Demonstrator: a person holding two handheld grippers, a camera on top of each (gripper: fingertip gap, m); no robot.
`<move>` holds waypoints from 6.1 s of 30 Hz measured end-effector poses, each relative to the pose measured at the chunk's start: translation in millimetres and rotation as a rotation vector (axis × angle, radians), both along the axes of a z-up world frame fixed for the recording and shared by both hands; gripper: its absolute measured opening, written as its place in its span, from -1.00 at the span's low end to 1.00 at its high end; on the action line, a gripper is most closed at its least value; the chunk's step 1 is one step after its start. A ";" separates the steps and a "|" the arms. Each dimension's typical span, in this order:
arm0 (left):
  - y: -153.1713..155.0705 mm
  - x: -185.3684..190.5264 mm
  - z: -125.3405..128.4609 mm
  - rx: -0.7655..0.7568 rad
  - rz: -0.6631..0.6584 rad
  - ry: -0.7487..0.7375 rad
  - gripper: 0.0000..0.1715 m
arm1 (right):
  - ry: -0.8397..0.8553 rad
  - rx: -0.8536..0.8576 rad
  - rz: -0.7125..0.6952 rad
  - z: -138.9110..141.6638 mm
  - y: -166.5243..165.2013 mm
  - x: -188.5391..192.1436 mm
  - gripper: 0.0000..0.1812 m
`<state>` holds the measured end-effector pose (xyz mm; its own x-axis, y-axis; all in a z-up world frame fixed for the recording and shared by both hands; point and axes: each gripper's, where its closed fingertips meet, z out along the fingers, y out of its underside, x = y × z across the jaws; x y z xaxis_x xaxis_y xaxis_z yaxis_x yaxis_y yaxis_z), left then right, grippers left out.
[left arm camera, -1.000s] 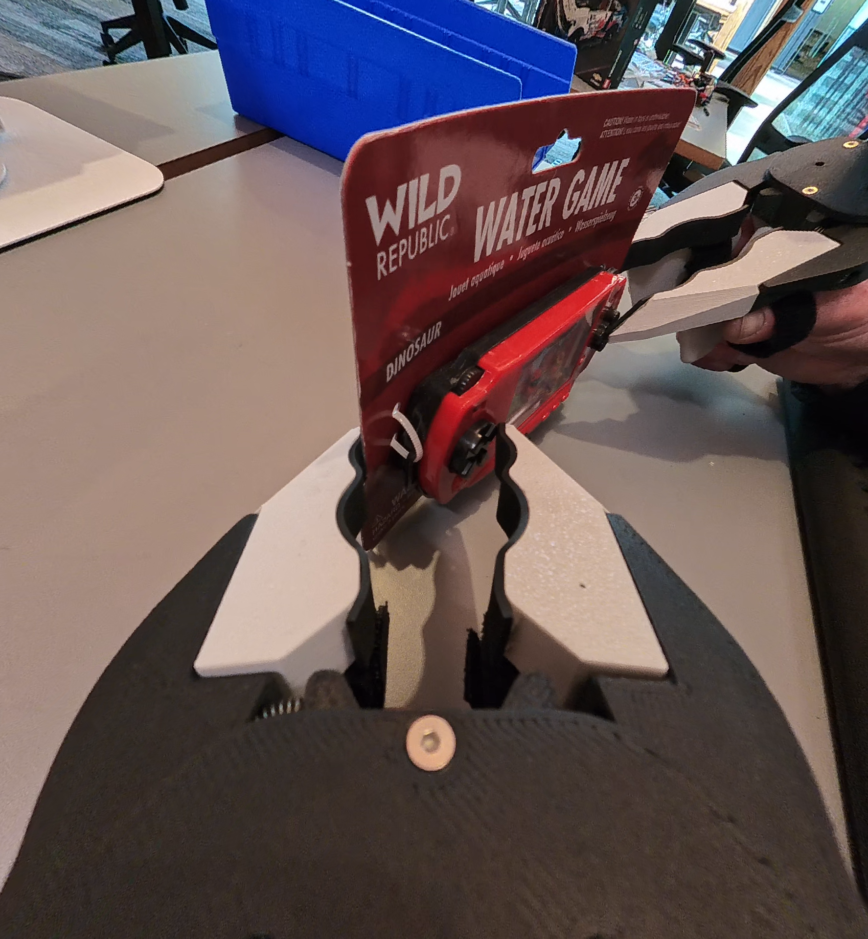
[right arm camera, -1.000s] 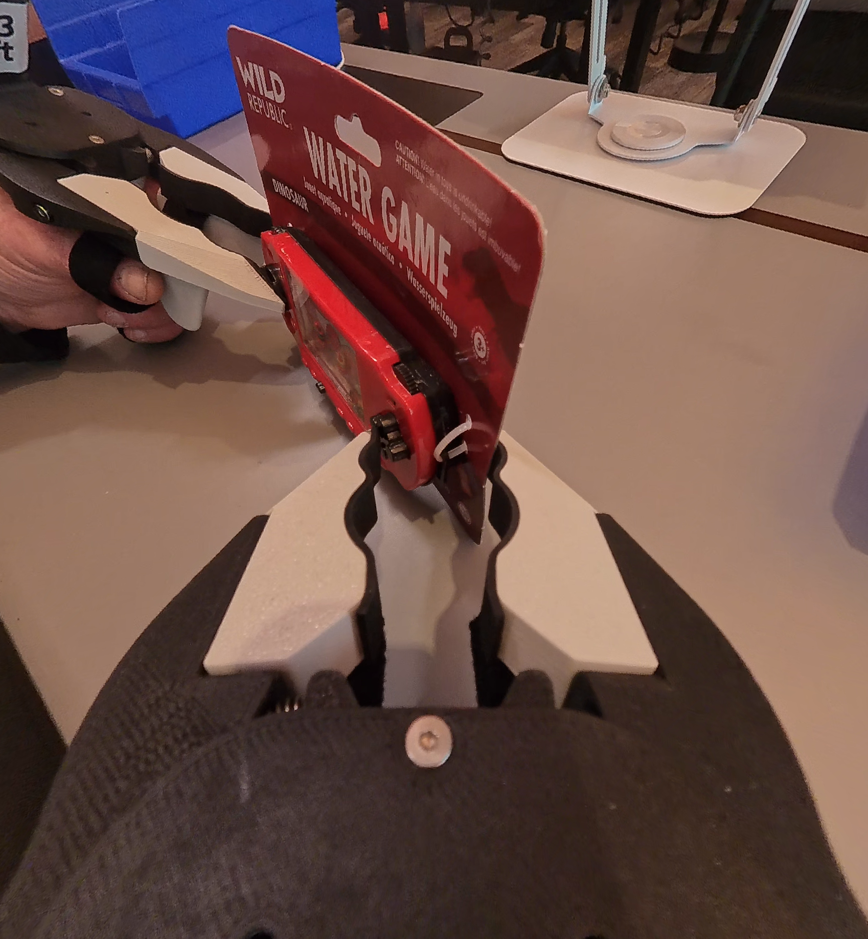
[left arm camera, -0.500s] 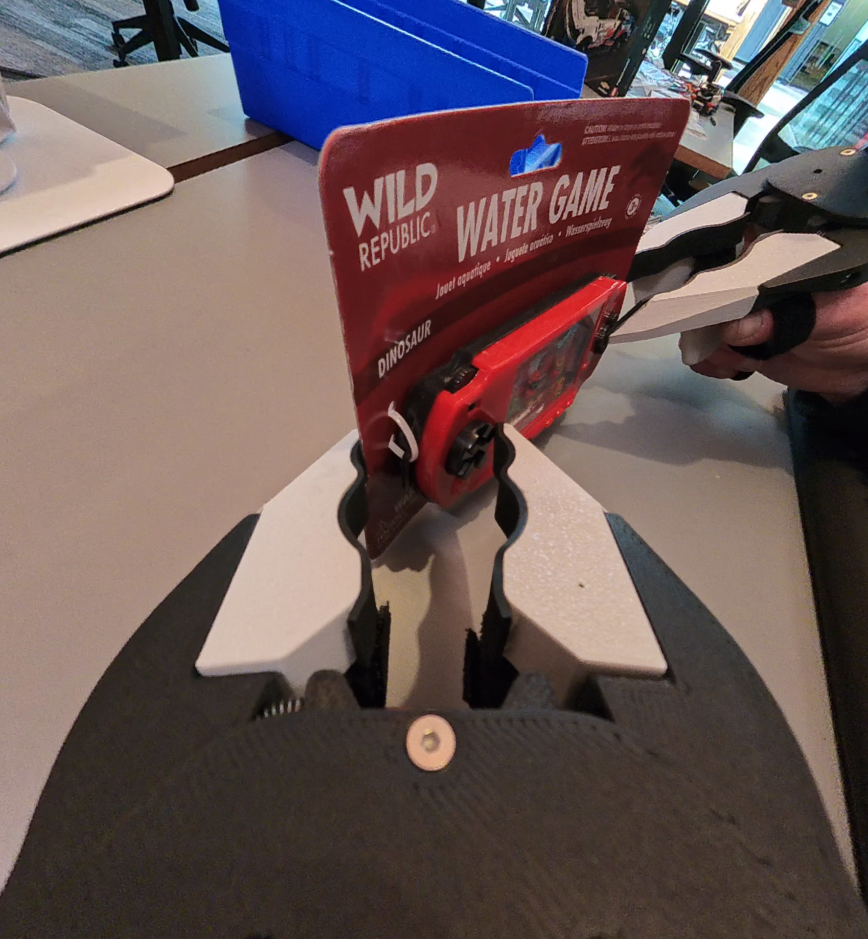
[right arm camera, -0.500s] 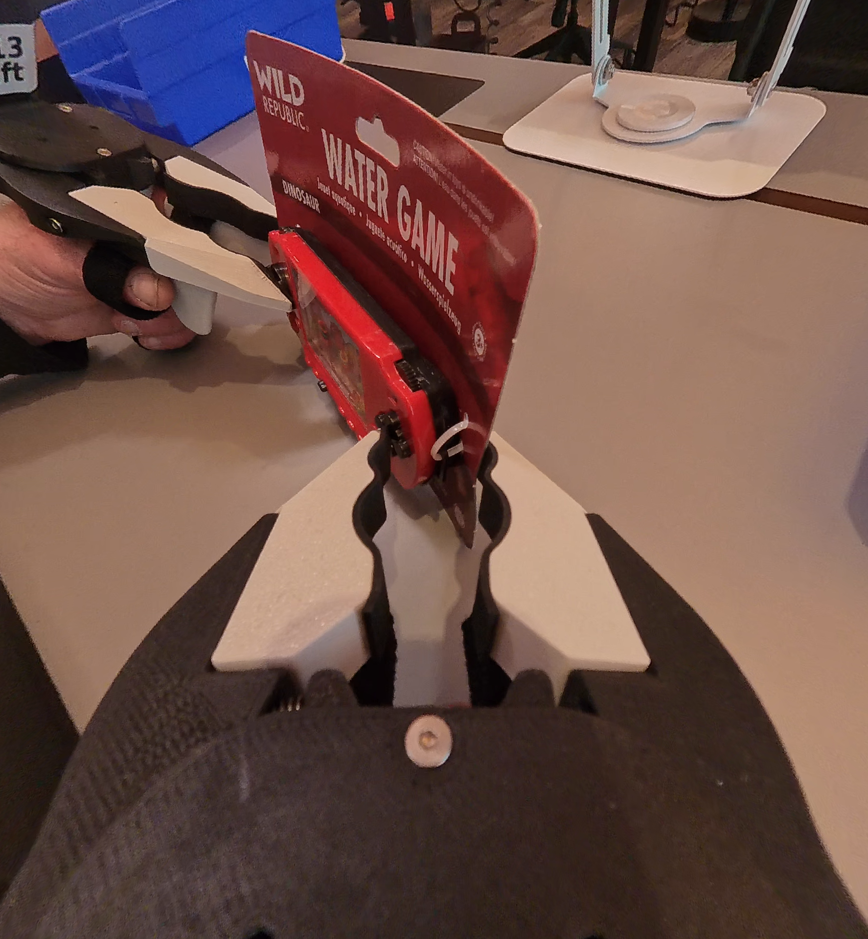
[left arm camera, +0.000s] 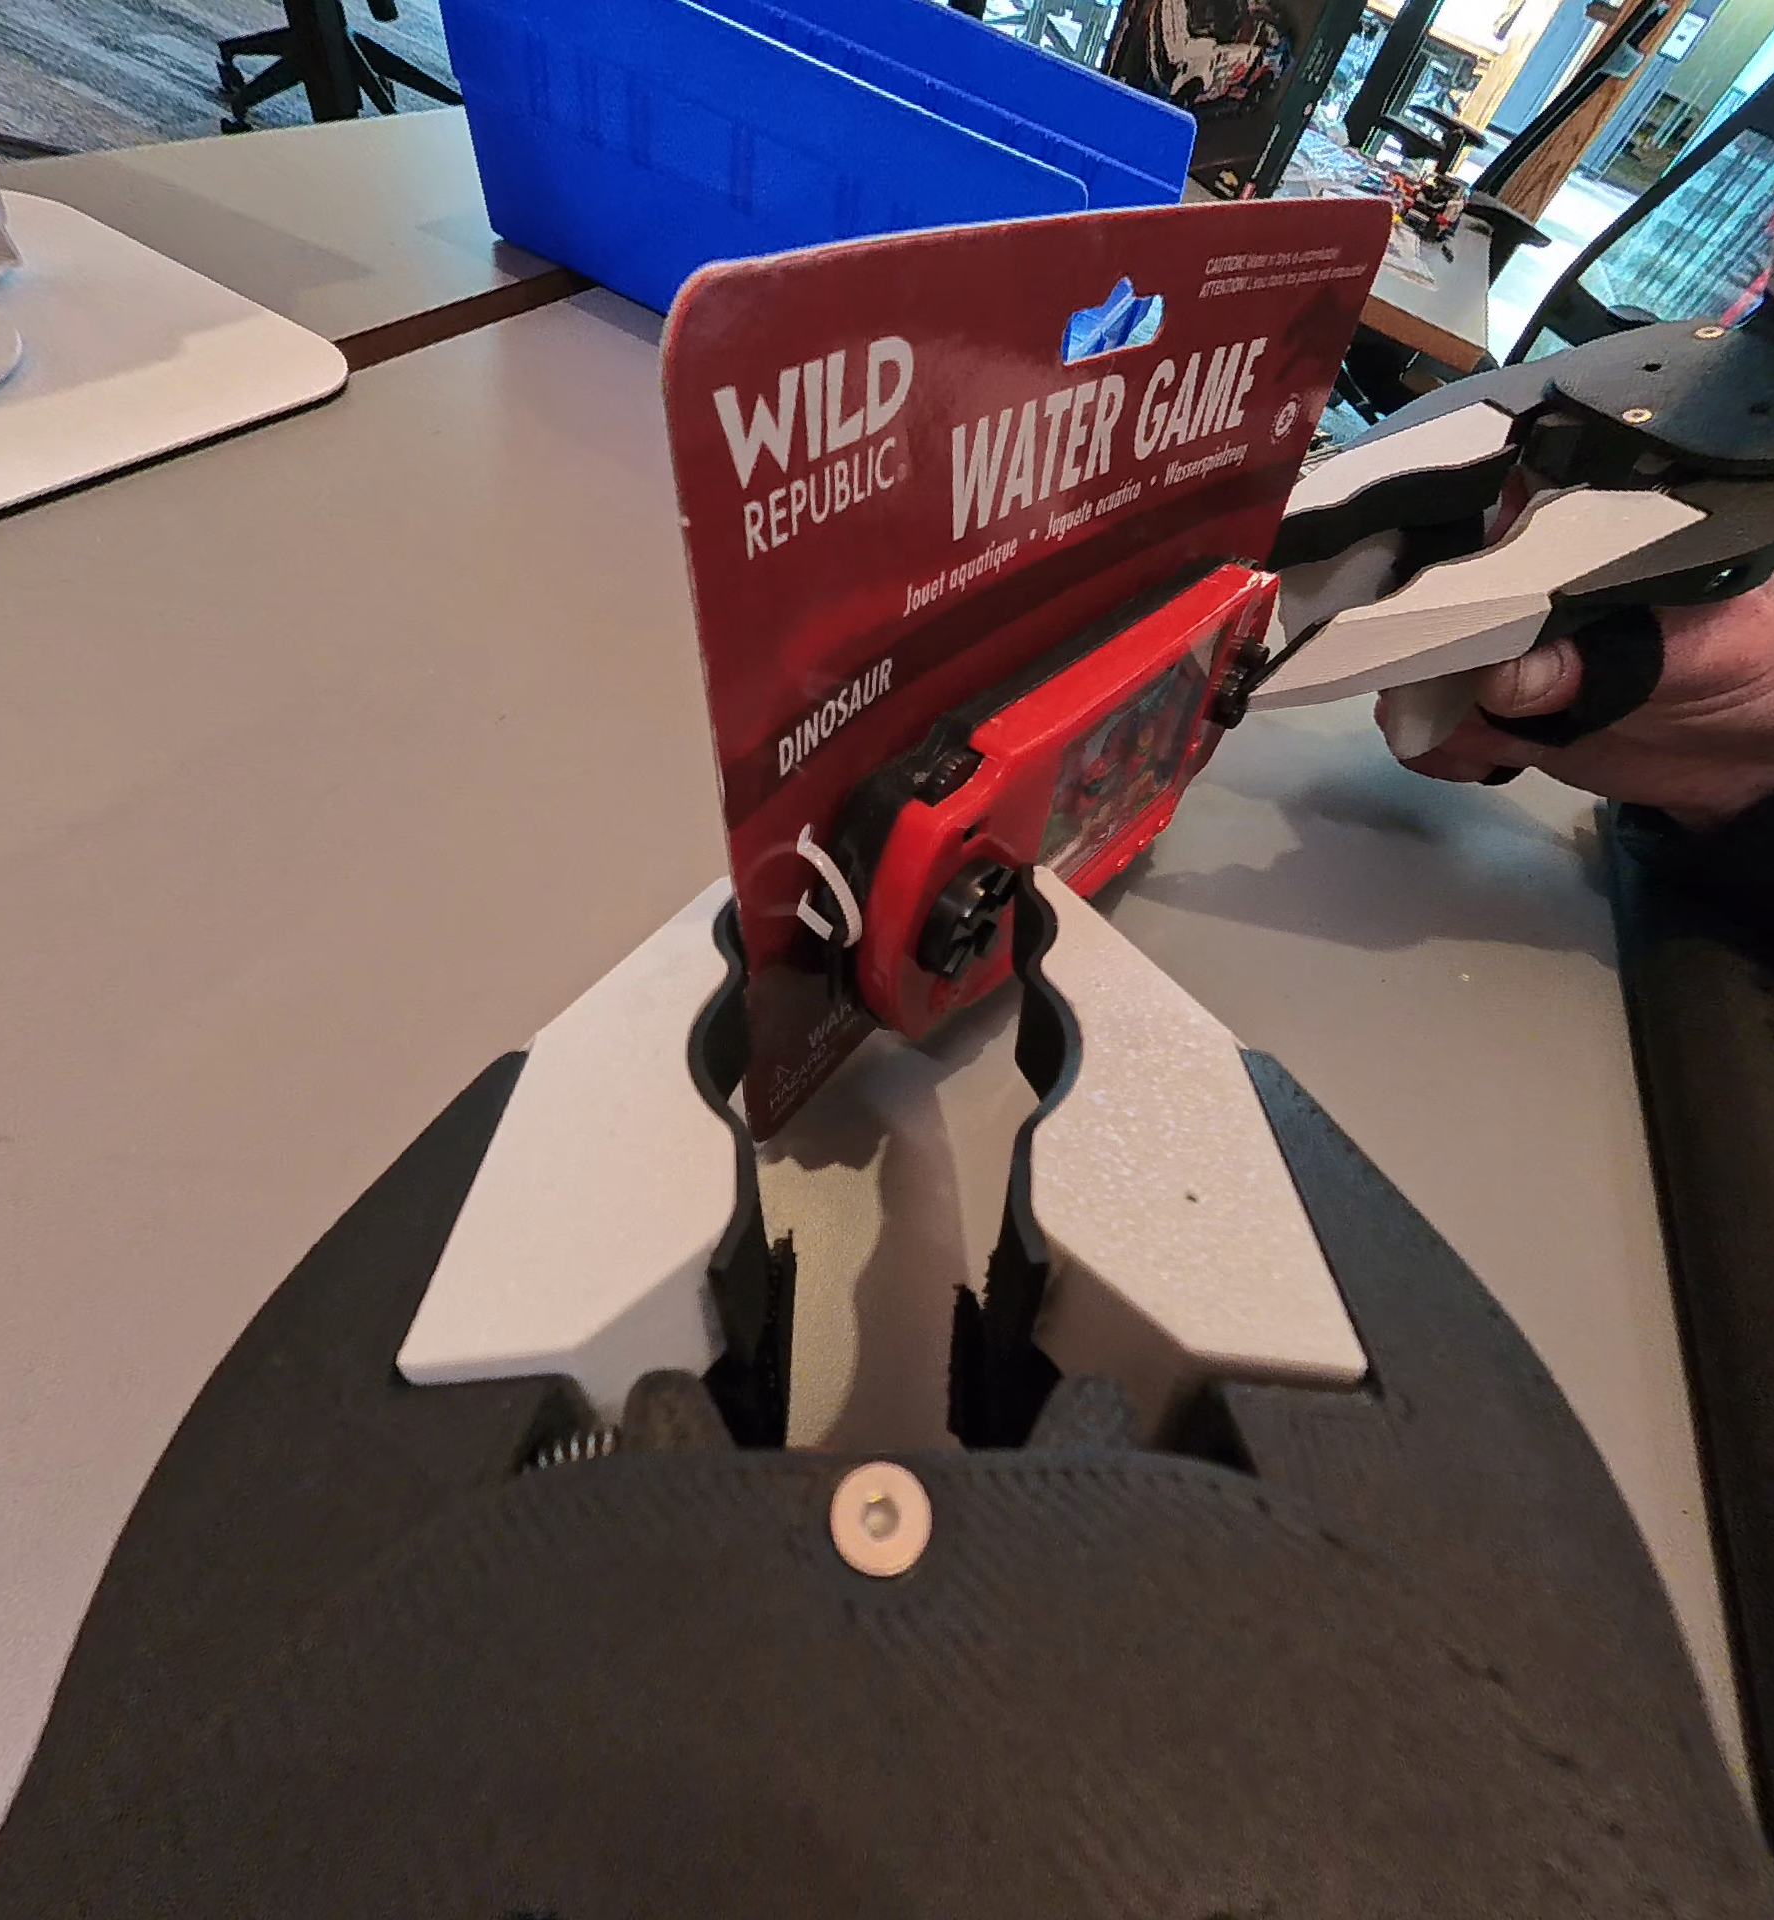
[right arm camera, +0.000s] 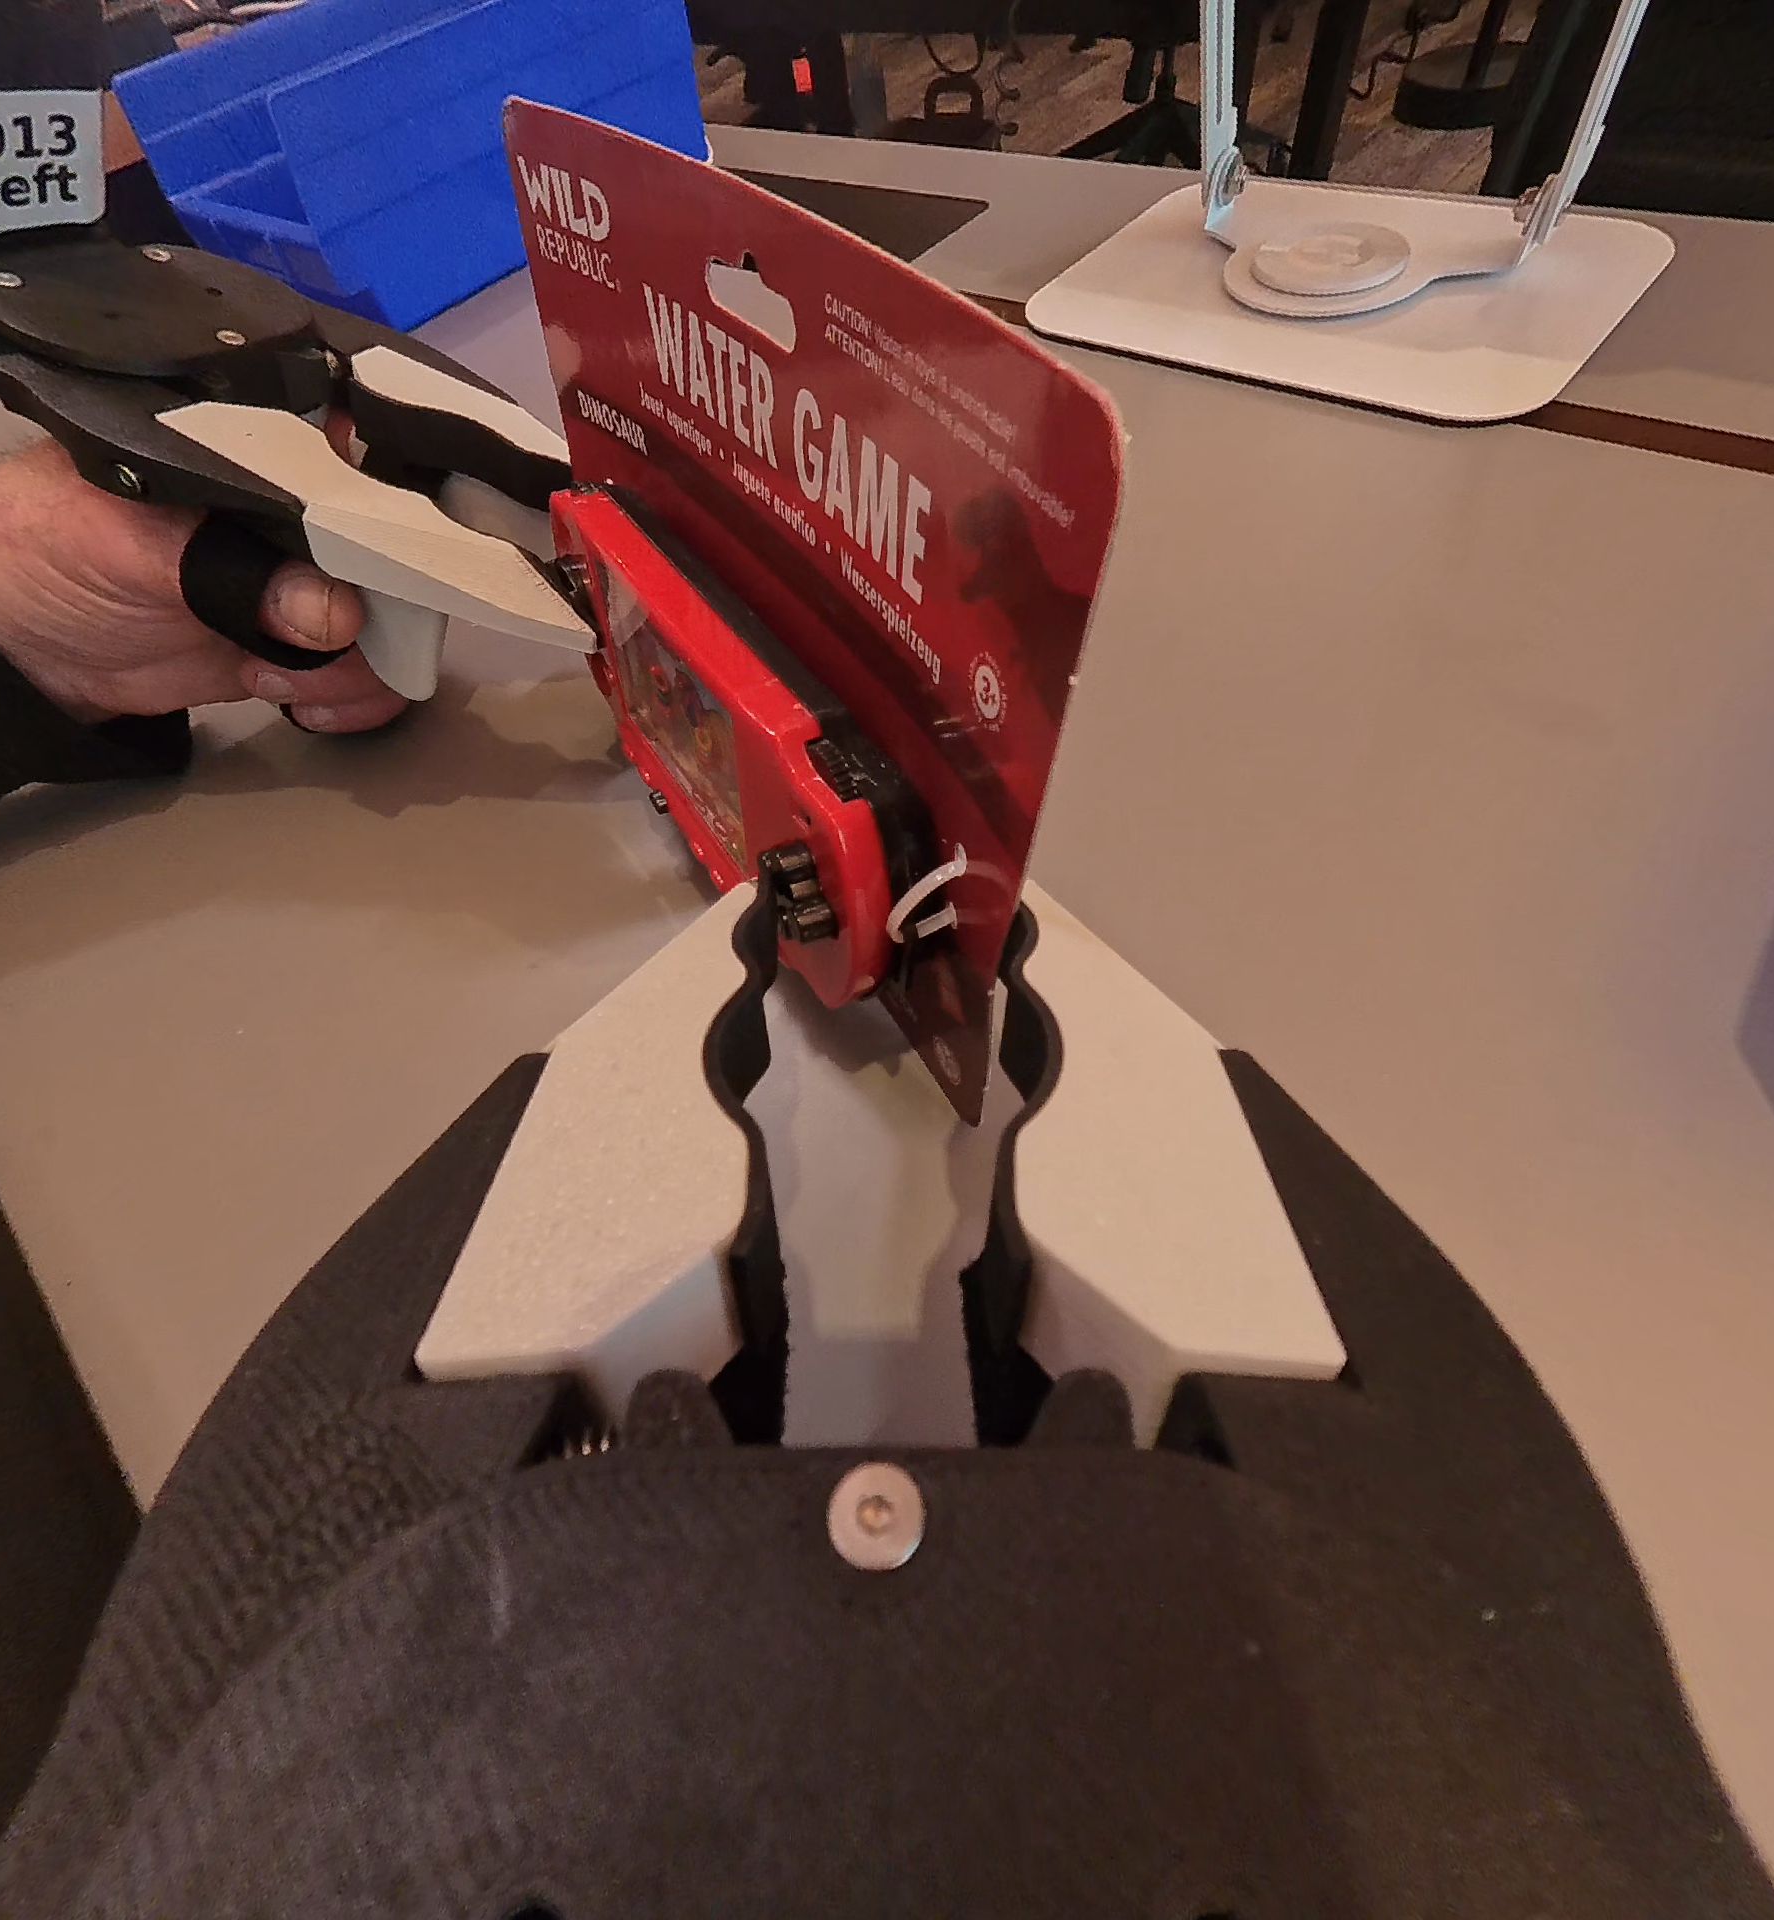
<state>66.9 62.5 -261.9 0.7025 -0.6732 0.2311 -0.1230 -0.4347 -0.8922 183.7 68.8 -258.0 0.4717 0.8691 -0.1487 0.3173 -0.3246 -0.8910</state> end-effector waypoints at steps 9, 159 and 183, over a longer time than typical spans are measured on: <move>-0.2 0.1 -0.1 -0.001 0.002 0.001 -0.45 | 0.006 -0.006 0.003 -0.1 -0.3 0.1 -0.58; 9.0 13.9 -1.6 -0.074 0.004 -0.035 -0.46 | 0.192 -0.164 0.004 5.7 11.5 11.6 -0.65; 8.3 15.9 -2.6 -0.076 0.000 -0.035 -0.44 | 0.188 -0.159 0.010 5.8 10.3 11.1 -0.59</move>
